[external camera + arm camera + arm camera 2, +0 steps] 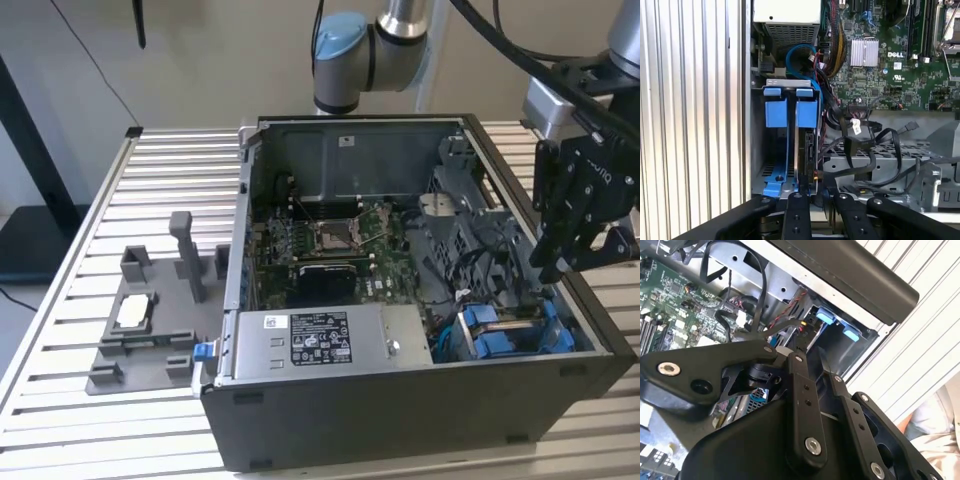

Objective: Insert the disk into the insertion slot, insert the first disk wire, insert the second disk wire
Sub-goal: 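Insert the first disk wire, then insert the second disk wire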

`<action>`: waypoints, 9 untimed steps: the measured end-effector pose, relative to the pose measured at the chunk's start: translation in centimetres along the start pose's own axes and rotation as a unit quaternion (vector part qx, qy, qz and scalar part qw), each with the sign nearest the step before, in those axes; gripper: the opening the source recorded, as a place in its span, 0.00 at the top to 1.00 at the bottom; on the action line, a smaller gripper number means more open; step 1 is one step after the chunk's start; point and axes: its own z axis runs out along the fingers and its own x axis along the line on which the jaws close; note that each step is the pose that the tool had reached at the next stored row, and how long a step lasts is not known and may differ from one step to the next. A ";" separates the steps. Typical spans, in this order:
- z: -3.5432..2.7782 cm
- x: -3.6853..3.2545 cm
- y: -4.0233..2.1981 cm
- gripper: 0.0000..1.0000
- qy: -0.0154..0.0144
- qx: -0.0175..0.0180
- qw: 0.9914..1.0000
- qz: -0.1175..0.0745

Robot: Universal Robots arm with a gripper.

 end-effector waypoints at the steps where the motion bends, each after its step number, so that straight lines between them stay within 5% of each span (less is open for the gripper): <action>1: -0.01 0.00 0.00 0.74 0.000 0.000 1.000 0.000; 9: -0.15 -0.39 0.22 0.74 0.000 0.000 1.000 0.000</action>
